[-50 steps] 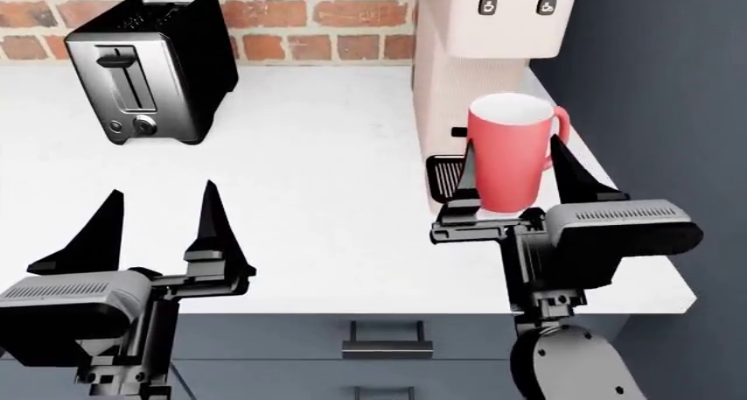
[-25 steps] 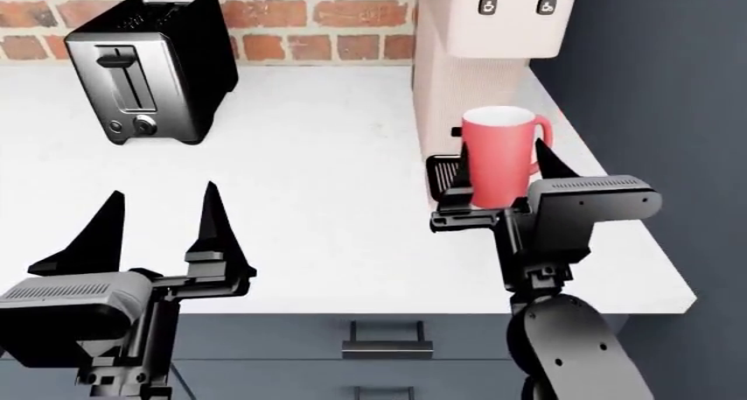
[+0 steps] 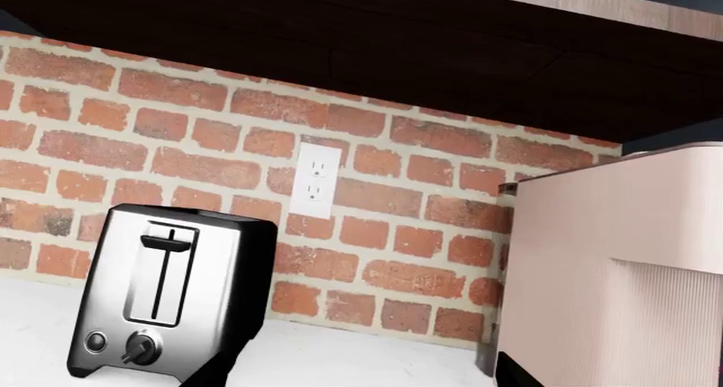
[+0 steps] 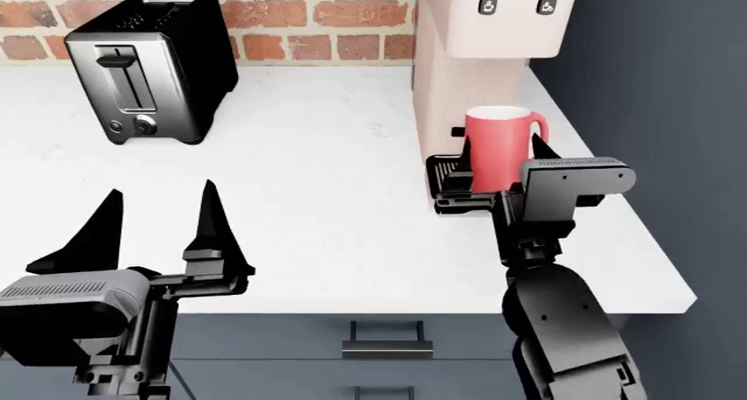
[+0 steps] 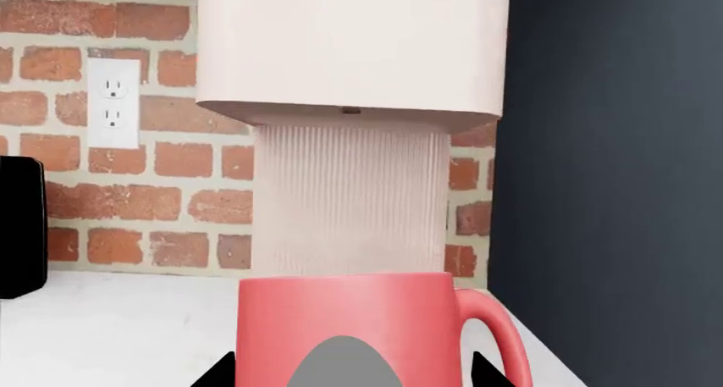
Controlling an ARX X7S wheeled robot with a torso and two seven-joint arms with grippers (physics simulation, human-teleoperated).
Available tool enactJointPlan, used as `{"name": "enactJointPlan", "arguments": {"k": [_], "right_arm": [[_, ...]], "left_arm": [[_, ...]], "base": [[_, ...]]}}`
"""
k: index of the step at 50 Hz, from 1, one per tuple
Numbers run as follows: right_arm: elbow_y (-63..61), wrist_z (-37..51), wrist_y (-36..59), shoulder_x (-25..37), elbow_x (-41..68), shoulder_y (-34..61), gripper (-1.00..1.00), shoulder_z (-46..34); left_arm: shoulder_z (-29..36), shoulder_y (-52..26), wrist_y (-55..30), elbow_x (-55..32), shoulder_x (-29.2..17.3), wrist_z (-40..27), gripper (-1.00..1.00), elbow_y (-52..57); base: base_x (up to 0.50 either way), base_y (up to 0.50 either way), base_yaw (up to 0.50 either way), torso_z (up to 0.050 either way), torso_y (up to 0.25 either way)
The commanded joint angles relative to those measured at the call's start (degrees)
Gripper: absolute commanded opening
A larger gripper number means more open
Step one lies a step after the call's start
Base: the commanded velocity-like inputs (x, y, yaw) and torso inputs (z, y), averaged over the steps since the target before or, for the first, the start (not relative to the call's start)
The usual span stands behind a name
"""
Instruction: Pick the mug from the cabinet, place it under the coffee machine dispenser, and press the start button.
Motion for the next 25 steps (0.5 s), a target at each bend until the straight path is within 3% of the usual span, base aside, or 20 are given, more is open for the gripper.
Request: {"name": "enactJointPlan", "arguments": {"k": [1, 25], "right_arm": [[9.1, -1.1, -5.3, -1.1, -3.0, 4.4, -1.0, -0.5], [25.8, -4.1, -12.5, -3.5, -2.4, 10.2, -1.0, -1.9]], "left_arm": [[0.1, -0.1, 0.1, -0.1, -0.2, -0.2, 1.0, -0.2], [0.7, 0.1, 0.6, 0.1, -0.4, -0.4, 1.0, -0.6]], "base": [[0.0, 0.0, 0.0, 0.0, 0.0], [0.0, 0.0, 0.0, 0.0, 0.0]]}}
